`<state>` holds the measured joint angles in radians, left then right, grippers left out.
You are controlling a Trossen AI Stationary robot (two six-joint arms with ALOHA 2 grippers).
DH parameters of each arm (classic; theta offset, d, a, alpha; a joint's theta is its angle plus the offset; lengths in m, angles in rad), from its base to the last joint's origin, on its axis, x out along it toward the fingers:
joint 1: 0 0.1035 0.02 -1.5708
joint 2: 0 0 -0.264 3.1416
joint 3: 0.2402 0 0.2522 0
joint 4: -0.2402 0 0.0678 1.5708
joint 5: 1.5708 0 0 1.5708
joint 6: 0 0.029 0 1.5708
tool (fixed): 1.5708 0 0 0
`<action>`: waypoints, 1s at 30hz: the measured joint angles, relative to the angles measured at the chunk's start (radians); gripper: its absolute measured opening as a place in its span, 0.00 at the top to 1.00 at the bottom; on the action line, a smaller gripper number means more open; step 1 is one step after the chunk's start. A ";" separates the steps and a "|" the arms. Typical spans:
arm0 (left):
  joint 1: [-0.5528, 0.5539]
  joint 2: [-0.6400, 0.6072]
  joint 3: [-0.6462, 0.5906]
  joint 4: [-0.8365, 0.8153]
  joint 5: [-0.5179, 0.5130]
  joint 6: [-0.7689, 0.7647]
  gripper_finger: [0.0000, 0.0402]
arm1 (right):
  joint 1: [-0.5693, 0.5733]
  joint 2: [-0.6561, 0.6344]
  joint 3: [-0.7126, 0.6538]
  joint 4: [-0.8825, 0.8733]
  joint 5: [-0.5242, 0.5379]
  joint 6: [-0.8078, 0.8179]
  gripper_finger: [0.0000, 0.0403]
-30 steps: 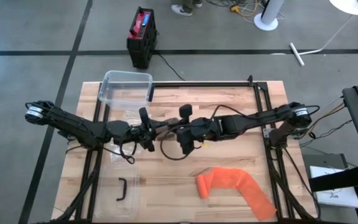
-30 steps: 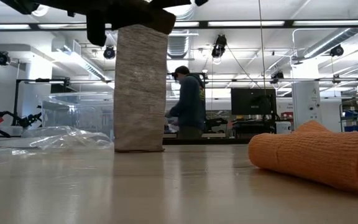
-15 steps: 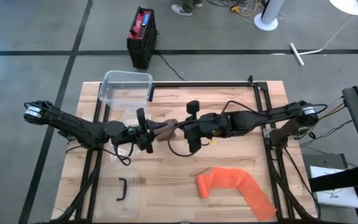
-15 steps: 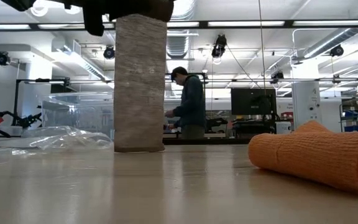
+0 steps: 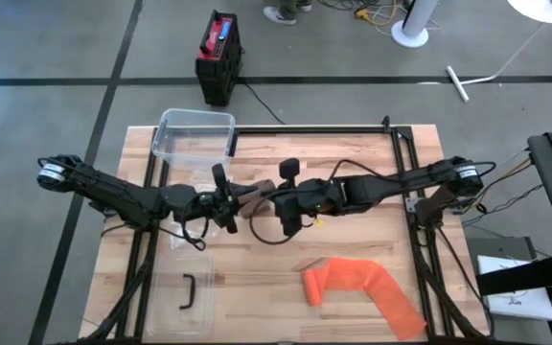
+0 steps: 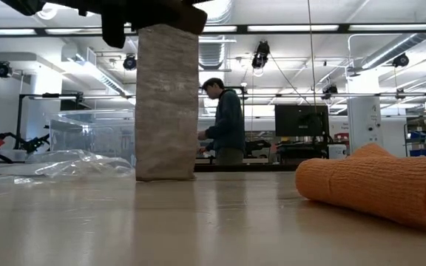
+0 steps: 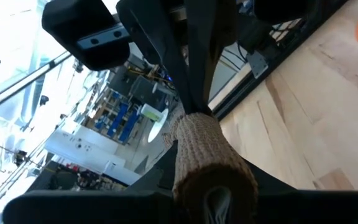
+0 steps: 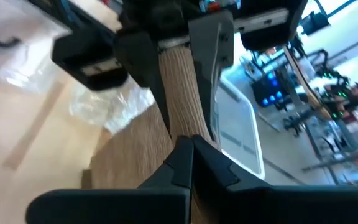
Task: Roll bandage
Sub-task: Roll the brown bandage
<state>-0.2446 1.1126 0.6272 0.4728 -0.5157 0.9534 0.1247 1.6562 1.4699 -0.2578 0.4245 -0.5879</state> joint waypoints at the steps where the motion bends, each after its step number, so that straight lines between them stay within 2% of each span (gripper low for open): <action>1: -0.001 0.000 -0.001 0.000 -0.001 0.000 0.87 | -0.002 0.000 0.001 -0.014 0.009 0.003 1.00; 14: -0.005 -0.002 -0.001 0.004 -0.006 0.001 0.86 | 0.000 -0.026 0.012 -0.072 0.031 0.013 0.99; 17: -0.005 -0.003 0.001 -0.001 -0.008 0.002 0.87 | 0.007 -0.040 0.034 -0.078 -0.007 0.023 0.99; 22: -0.005 -0.004 0.003 -0.003 0.047 0.006 0.87 | -0.015 -0.063 0.048 0.008 -0.058 0.088 0.99; 30: -0.006 -0.003 0.002 0.002 0.067 0.009 0.87 | -0.037 -0.016 0.046 -0.044 -0.153 0.161 0.99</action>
<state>-0.2509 1.1099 0.6289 0.4744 -0.4487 0.9627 0.0879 1.6402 1.5162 -0.3018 0.2718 -0.4265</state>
